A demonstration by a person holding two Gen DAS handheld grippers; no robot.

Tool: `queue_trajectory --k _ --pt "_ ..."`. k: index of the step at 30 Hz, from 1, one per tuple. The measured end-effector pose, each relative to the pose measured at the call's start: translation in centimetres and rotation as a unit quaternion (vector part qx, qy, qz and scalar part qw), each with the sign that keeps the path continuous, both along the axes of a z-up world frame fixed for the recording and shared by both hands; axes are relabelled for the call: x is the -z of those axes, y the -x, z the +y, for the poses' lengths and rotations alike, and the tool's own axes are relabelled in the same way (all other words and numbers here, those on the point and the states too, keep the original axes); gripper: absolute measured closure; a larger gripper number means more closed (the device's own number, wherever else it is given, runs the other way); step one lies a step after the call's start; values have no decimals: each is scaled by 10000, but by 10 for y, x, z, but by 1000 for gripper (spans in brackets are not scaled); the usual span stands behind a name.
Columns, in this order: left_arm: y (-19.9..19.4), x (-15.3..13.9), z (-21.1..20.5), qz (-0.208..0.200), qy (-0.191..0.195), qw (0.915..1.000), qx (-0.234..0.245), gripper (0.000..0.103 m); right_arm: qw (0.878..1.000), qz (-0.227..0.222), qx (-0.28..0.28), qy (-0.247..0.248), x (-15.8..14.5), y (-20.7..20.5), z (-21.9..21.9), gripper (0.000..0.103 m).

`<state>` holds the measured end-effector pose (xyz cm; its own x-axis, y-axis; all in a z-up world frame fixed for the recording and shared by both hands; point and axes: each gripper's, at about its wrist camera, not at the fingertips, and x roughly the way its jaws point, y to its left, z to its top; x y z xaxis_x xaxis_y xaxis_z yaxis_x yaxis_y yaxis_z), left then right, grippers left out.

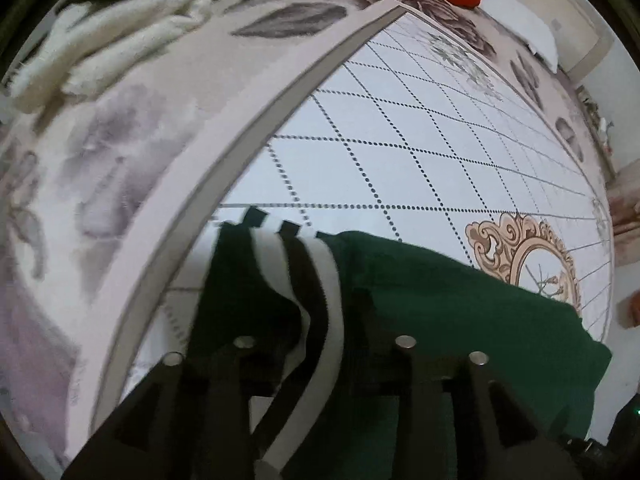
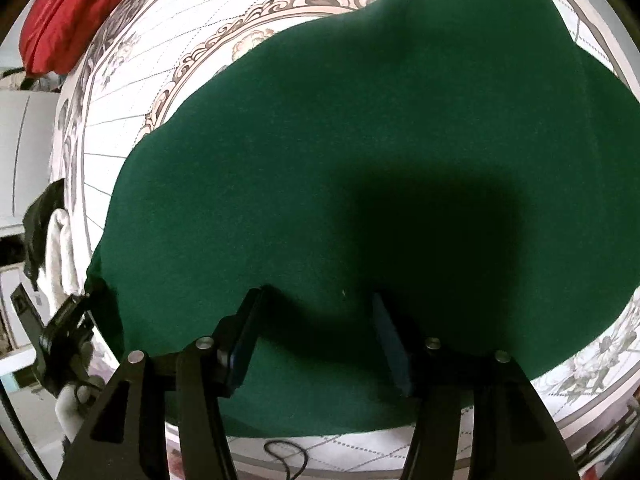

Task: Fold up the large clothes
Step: 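Fold the lifted hem over the jacket body with both grippers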

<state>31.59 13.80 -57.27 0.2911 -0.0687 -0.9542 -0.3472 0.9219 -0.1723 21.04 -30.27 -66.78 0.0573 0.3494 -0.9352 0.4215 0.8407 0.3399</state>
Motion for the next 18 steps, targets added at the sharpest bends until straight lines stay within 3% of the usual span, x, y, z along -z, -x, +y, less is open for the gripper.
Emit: queue_trajectory --k 1,4,6,9,12,14,15,17,18 --pt "7 -13 -3 -146 -81 9999 29 61 10000 -39 -29 31 -4 0 -1 44" --pt "22 -41 -12 -526 -194 9984 26 21 9986 -362 -280 269 -22 -9 2 44" --pt "32 -51 -26 -562 -145 9982 141 20 9965 -571 -441 411 -28 -21 6 44" --pt "37 -40 -49 -436 43 9987 277 20 9955 -781 -357 403 -24 -43 6 44" --pt "32 -3 -79 -7 43 9988 496 20 9941 -515 -488 818 13 -72 9 44" --pt "28 26 -95 265 -124 9974 661 19 9934 -340 -649 886 21 -81 11 42" --pt "26 37 -102 361 -321 9958 774 17 9936 -253 -705 847 15 -84 11 41" --pt "24 46 -115 333 -577 9921 1060 0 9957 -266 -700 555 2 -82 3 41" --pt "24 46 -118 338 -608 9916 1088 0 9974 -316 -541 369 -8 -74 -8 41"
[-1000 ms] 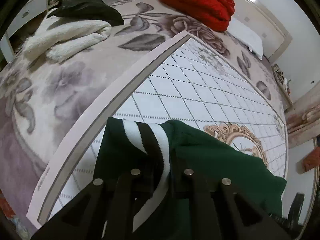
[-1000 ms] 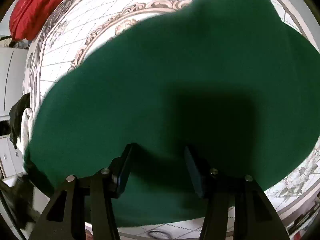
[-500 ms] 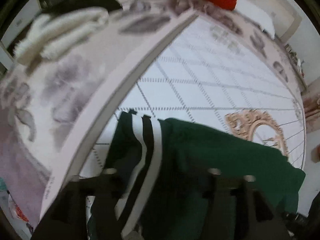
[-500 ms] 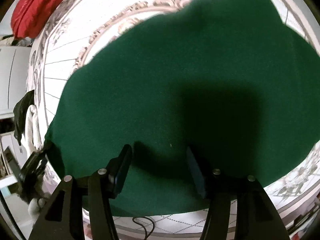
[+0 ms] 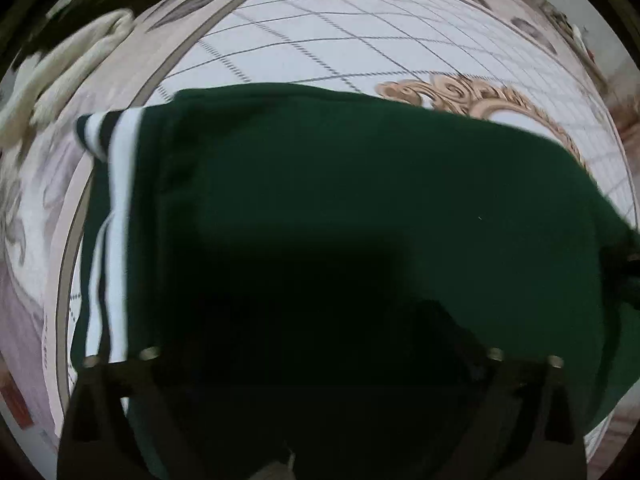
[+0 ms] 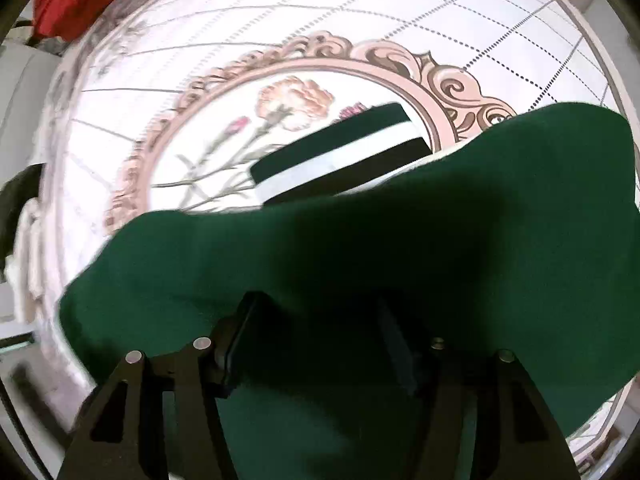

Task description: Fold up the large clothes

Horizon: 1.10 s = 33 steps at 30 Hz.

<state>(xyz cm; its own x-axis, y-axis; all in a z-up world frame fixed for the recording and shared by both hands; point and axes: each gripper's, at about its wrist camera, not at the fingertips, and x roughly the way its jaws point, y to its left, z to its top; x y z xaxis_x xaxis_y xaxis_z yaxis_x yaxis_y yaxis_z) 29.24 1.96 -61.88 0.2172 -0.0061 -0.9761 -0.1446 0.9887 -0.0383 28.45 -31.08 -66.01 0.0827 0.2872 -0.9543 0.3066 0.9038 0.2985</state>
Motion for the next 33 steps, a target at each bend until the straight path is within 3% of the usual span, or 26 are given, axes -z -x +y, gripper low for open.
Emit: queue_trajectory --k 3,5,6,7,9,10,13,16,18,20,21,23,25,28,31,33 --pt "-2 1 -2 -16 -53 10000 -2 0 9990 -159 373 179 -22 28 -37 41" --pt "-3 2 -3 -77 -71 9999 -23 0 9951 -94 561 813 -22 45 -62 43" --pt "-4 2 -4 -125 -97 9999 -31 0 9916 144 652 1103 -10 50 -75 45" --pt "-5 2 -4 -194 -141 9997 -54 0 9894 430 768 1156 7 55 -87 58" --pt "-7 2 -7 -320 -164 9993 -133 0 9866 782 1429 53 59 69 -122 56" --pt "-9 2 -9 -356 -195 9991 -140 0 9847 783 1554 -112 63 68 -129 55" --pt "-13 3 -14 -586 -346 9973 -275 0 9854 1145 1260 -25 47 52 -129 56" --pt "-18 3 -13 -447 -394 9972 -446 0 9952 621 743 -130 9 48 -109 59" --pt "-21 1 -13 -309 -366 9980 -412 0 9989 427 68 -168 -3 47 -78 72" --pt "-20 -2 -14 -177 -246 9988 -395 0 9960 634 -576 -237 15 45 -44 88" --pt "-17 -4 -14 -132 -207 9990 -372 0 9938 801 -760 -107 35 44 -31 89" --pt "-8 -18 -20 -128 -161 9993 -305 0 9946 680 -766 151 48 37 -23 92" --pt "0 -34 -30 -201 -244 9992 -229 0 9951 822 -554 19 45 33 -29 92" --pt "12 -60 -56 -316 -99 9994 -38 0 9947 808 -161 -613 39 40 -52 92" --pt "16 -74 -86 -274 71 9993 239 0 9935 702 318 -835 17 66 -91 75" --pt "13 -76 -106 -263 117 9986 452 0 9910 567 713 -983 0 87 -119 72"
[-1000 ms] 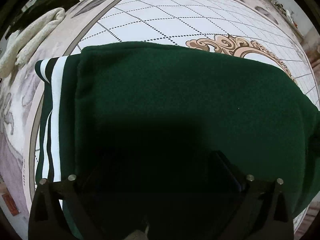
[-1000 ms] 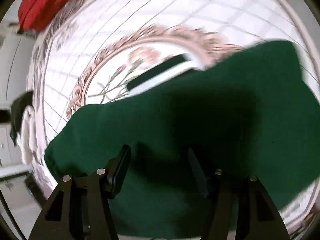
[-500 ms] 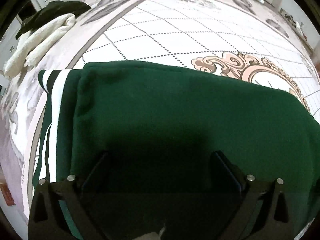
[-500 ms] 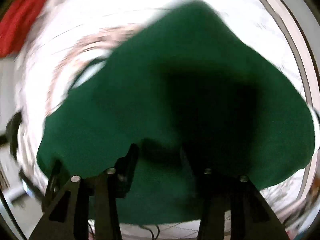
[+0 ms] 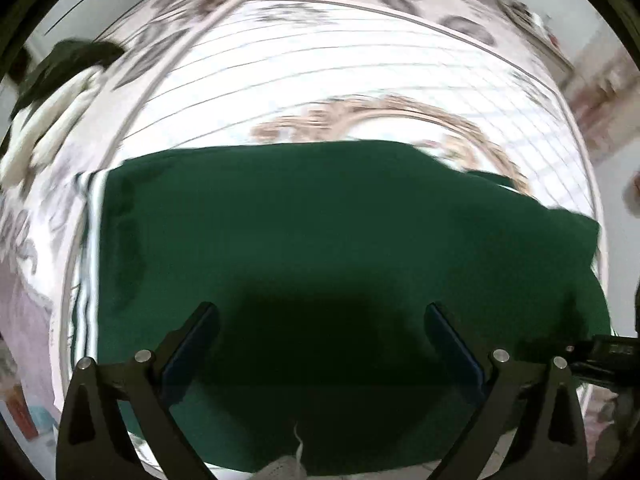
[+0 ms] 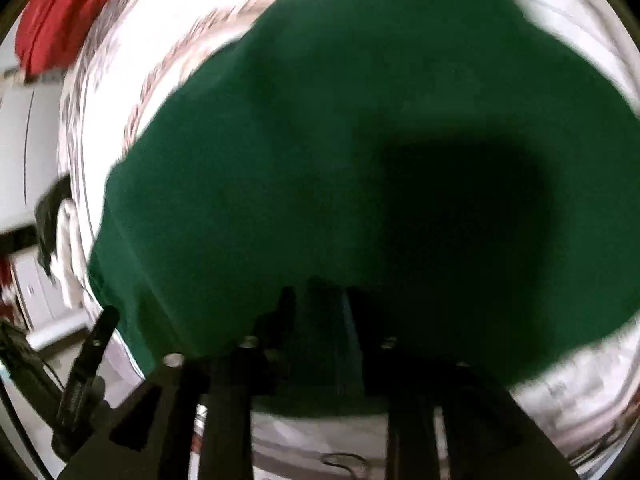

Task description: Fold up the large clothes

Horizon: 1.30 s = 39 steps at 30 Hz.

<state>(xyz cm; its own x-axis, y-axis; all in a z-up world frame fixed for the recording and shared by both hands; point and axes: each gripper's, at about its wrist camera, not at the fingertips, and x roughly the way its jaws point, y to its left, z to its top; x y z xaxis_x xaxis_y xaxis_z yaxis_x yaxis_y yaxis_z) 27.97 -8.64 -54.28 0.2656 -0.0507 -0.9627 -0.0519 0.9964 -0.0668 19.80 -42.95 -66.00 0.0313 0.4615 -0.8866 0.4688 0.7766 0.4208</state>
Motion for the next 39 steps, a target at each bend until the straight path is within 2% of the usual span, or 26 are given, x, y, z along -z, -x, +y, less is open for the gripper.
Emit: queue_trajectory --k 3,8,10,12,15,17,18,19,20,21,22,23,25,27,29,30,32,33,36,39 --pt "-19 8 -36 61 -43 9995 294 0 9988 -316 361 -35 -15 3 -27 72" --pt "-74 44 -73 112 -480 9978 441 0 9941 -801 495 533 -12 -76 -61 72" --pt "-91 61 -74 171 -423 9982 387 0 9935 -752 328 786 13 -106 -68 72" --pt "-101 65 -69 125 -202 9994 261 0 9960 -482 269 697 44 -121 -69 72" --pt "-107 63 -62 257 -51 9995 151 0 9956 -600 89 708 38 -123 -70 72" --pt "-102 54 -62 239 -87 9996 127 0 9974 -560 260 376 27 -101 -81 72" --pt "-97 48 -62 223 -131 9996 123 0 9964 -633 567 20 16 -83 -94 72" --pt "-89 41 -63 205 -142 9996 150 0 9945 -729 736 -143 7 -69 -99 66" --pt "-79 35 -64 212 -134 9995 179 0 9914 -868 949 -247 -7 -46 -110 51" --pt "-71 31 -65 220 -121 9995 192 0 9883 -989 1136 -262 -20 -20 -121 41" --pt "-61 27 -65 240 -94 9994 216 0 9859 -1044 1282 -249 -28 2 -130 23" --pt "-51 24 -66 269 -66 9993 235 0 9839 -1049 1430 -199 -33 25 -138 13" --pt "-36 27 -68 378 -71 9988 289 0 9800 -984 1726 -73 -35 64 -148 13" --pt "-28 42 -74 575 -149 9974 405 0 9768 -848 1968 19 -23 104 -164 13" --pt "-22 63 -78 806 -197 9956 430 0 9749 -716 2108 -15 6 123 -166 13" --pt "-20 66 -78 786 -161 9960 399 0 9719 -644 2256 -165 26 130 -170 13" --pt "-20 67 -79 657 -144 9970 382 0 9630 -740 2531 -558 56 130 -158 11" --pt "-20 68 -80 644 -157 9970 399 0 9566 -963 2664 -678 64 129 -160 11" --pt "-21 68 -82 589 -213 9970 463 0 9448 -1645 2713 -815 63 116 -159 8" --pt "-21 68 -83 551 -227 9969 521 0 9379 -1875 2706 -1093 68 95 -154 8"
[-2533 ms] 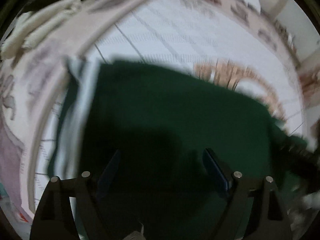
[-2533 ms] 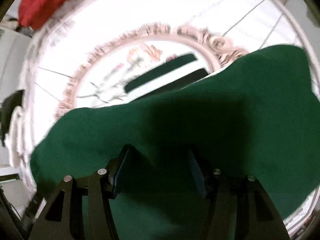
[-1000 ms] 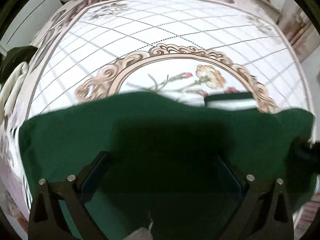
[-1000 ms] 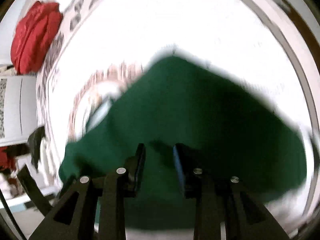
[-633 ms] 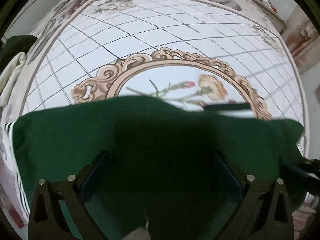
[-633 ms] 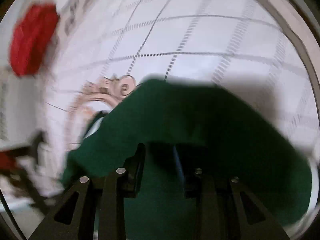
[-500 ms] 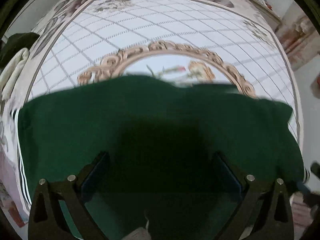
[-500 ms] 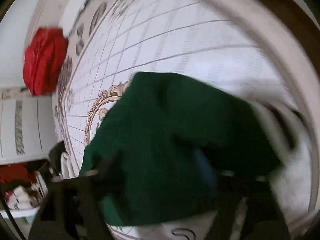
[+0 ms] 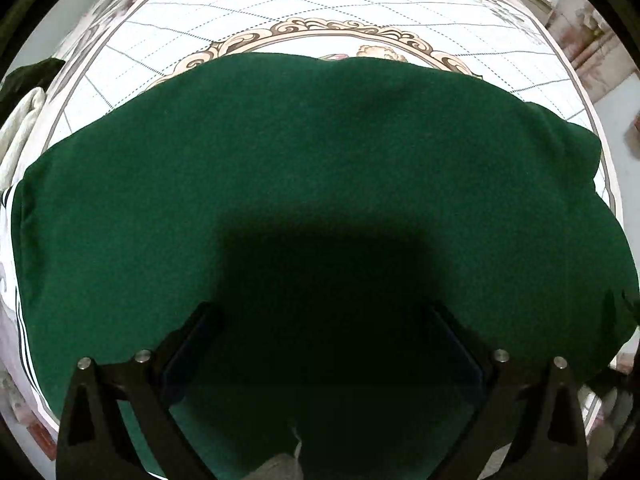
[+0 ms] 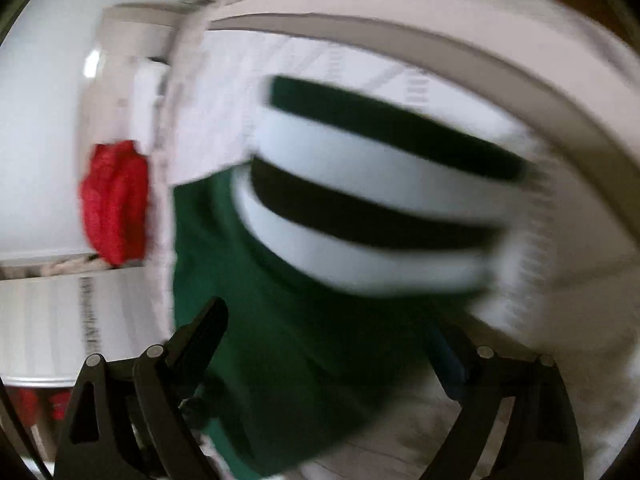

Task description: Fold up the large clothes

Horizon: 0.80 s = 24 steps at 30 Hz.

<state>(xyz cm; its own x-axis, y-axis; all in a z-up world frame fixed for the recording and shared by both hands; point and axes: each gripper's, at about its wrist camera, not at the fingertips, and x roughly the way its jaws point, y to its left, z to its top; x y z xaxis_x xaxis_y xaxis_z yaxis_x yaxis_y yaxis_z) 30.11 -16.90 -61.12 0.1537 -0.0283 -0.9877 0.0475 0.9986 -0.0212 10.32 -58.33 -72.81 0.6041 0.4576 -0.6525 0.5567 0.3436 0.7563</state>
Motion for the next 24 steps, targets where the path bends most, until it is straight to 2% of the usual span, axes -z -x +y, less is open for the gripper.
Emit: queue_trajectory --k 4,5,6,7,10,12,15,16,18,19,20,21,24 --pt "4 -1 2 -25 30 10000 -4 0 9996 -254 -90 5 8 -21 12 9" --pt "6 -1 2 -44 25 10000 -14 0 9994 -300 -137 35 6 -24 15 25" --pt "5 -1 3 -60 19 10000 -24 0 9995 -191 -218 133 7 -26 18 47" --pt "5 -2 4 -81 19 10000 -51 0 9996 -174 -221 87 8 -25 18 79" --pt "8 -4 4 -71 15 10000 -59 0 9994 -277 33 -213 3 -11 16 83" --pt "9 -4 4 -55 59 10000 -47 0 9982 -432 179 -388 -15 6 17 84" --pt "9 -1 1 -3 169 9998 39 0 9972 -688 119 -258 -46 24 26 84" --pt "11 -1 -1 -14 137 9999 84 0 9970 -724 75 -272 -46 26 28 84" --pt "14 0 -2 -54 97 9999 120 0 9972 -575 127 -458 -26 32 26 80" --pt "14 1 -2 -58 113 9999 110 0 9977 -386 155 -535 -12 32 22 70" --pt "14 1 -2 -52 130 9998 110 0 9982 -169 123 -566 3 30 20 44" --pt "15 -1 -4 -49 139 9998 114 0 9983 -5 27 -577 20 26 21 31" --pt "14 0 -1 -70 166 9997 149 0 9971 -519 30 -559 25 16 29 25"
